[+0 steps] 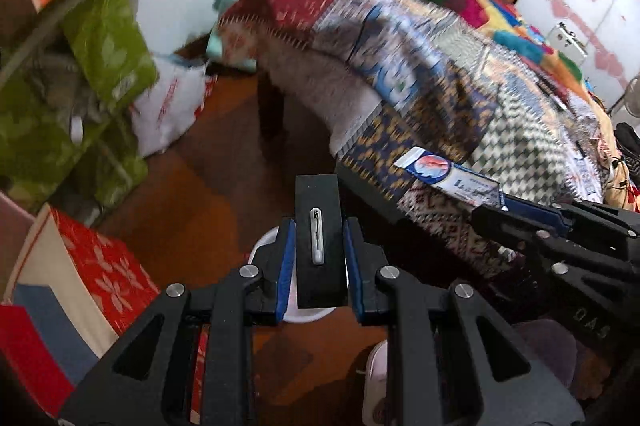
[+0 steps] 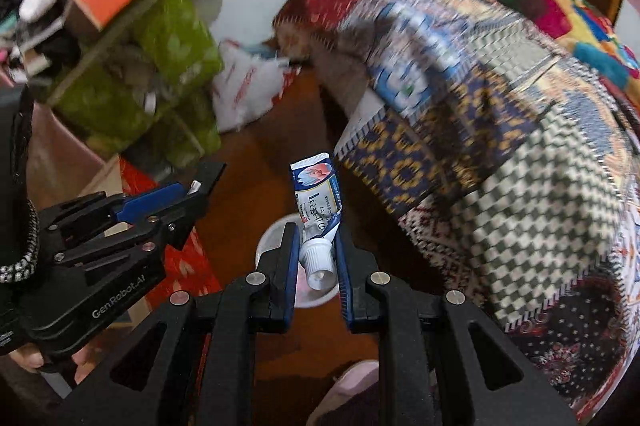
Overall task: Collect trash
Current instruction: 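Carry the black clip and toothpaste tube with both grippers over the white bin, then open both grippers to drop the clip and toothpaste into the bin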
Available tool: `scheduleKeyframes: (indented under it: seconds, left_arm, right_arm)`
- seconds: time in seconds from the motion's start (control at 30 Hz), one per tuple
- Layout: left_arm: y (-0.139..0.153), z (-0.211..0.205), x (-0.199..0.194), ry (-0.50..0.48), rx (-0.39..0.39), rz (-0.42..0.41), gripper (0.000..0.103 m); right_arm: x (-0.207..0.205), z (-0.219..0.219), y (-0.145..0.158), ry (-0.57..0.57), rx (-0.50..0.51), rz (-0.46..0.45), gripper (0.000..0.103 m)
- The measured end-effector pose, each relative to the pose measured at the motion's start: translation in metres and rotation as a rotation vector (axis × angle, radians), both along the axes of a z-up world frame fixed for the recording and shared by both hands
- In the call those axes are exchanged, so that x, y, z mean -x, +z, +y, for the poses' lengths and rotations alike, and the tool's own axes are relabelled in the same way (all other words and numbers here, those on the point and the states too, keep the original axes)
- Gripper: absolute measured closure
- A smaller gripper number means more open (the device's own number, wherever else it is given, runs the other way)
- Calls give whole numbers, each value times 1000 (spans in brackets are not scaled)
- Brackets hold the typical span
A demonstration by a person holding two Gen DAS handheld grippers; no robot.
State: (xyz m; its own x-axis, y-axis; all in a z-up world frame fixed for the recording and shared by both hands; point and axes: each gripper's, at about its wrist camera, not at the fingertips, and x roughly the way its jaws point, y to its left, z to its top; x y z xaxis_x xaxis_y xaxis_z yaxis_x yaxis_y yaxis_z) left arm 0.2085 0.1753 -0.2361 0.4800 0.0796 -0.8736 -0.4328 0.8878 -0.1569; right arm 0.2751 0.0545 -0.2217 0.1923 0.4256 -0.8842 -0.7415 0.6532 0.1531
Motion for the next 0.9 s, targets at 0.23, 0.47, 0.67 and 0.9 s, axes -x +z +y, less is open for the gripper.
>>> scheduleKeyframes:
  seconds: [0.23,0.47,0.67,0.9]
  left_arm:
    - [-53,17,0,27,63,113,80]
    - [-91,30,-5,53,136,193,80]
    - [-107,39,-12,68,209,202,80]
    - [-104,37,-16,63,181,228,76]
  right_arm:
    - [-6,31,-53,58,81,119,87]
    - [-18,56,-91,79,141,221,87]
    - [-26,68,-100,94,129,271,86]
    - [-30,61,-101,95,147,294,69]
